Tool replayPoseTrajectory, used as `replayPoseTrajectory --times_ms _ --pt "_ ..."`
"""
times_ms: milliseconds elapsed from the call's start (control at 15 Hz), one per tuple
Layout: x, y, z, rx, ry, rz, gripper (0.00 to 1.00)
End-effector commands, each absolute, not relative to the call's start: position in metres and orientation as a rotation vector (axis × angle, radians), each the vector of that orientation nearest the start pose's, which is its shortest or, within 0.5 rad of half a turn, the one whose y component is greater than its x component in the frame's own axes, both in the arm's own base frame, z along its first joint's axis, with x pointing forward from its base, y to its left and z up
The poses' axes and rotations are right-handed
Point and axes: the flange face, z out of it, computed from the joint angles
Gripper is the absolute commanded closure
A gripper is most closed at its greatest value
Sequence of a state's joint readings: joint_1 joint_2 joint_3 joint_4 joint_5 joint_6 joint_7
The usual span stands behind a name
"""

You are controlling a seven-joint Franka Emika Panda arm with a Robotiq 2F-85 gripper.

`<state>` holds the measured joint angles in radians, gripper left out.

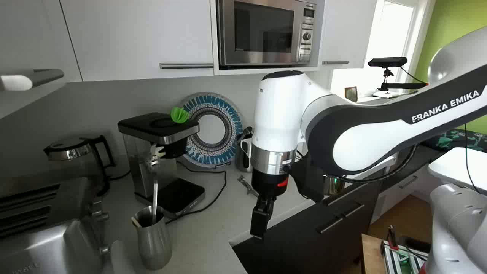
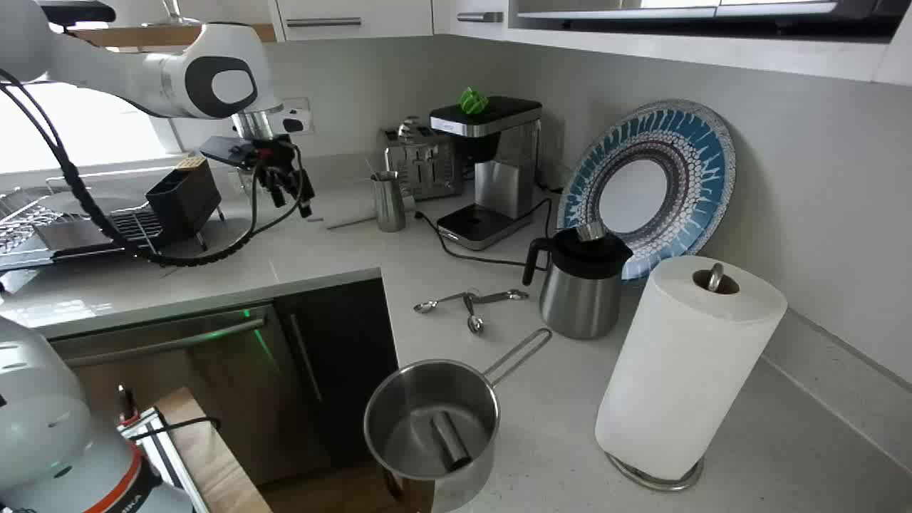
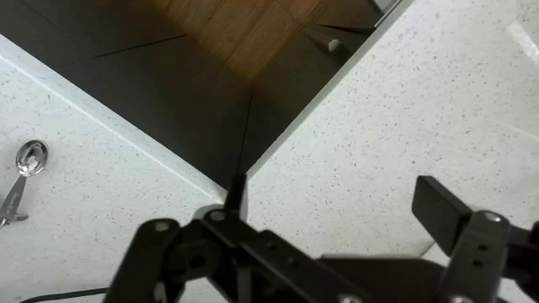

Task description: Move the silver pot to the left.

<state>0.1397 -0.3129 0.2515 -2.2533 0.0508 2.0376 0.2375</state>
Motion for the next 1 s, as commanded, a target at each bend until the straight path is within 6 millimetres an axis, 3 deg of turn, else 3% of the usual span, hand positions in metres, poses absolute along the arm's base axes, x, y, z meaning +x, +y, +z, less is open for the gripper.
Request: replayPoseTrajectory --times_ms 0,133,267,467,800,867,933 --pt "0.430 0.188 0.495 -3.134 -0.195 -0.146 0.00" --pt "0.425 0.168 0.497 -3.153 -0.057 -0.191 0.00" --pt "0.424 0.135 0.492 -3.170 0.061 -0.174 0.00" --pt "0.420 0.066 0.469 -3.228 0.166 -0.160 0.00" --pt "0.419 -0.042 0.448 -3.347 0.215 -0.128 0.00" --pt "0.416 -0.056 0.448 -3.362 0.197 -0.133 0.00" --pt "0.426 -0.039 0.452 -3.331 0.237 -0.110 0.00"
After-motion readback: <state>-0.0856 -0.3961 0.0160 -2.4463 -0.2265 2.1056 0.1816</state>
